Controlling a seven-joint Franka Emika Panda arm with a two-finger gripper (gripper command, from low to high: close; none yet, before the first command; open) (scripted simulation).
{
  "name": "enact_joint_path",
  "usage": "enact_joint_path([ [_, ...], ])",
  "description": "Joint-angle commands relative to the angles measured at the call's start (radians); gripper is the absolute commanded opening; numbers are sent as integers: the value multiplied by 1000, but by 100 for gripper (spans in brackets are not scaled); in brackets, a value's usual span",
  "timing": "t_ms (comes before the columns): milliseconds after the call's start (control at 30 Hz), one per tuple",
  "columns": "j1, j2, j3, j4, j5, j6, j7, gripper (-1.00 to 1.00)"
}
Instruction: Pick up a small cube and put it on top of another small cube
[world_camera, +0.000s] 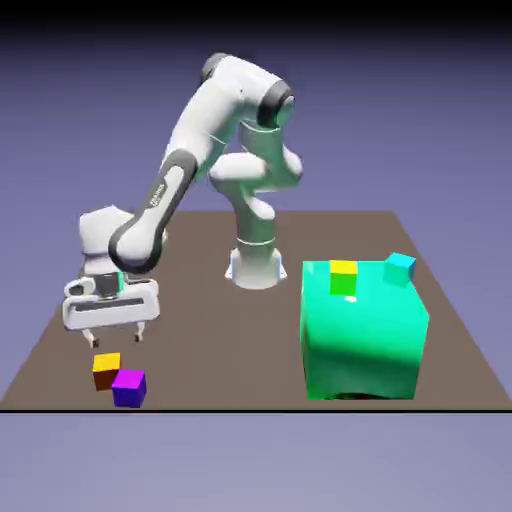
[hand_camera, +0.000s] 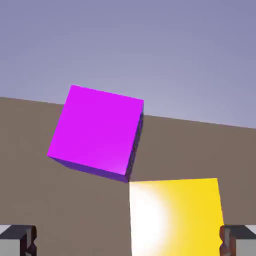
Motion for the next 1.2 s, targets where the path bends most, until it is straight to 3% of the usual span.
enact_joint_path([
  [0, 1, 5, -4, 3, 6, -2, -8, 0],
  [200, -94, 180, 130, 106, 186, 12, -108, 0],
  [233, -94, 180, 130, 106, 186, 12, -108, -100],
  [433, 5, 0, -1, 3, -2, -7, -11, -100],
  [1167, 526, -655, 320, 103, -959, -637, -403, -100],
])
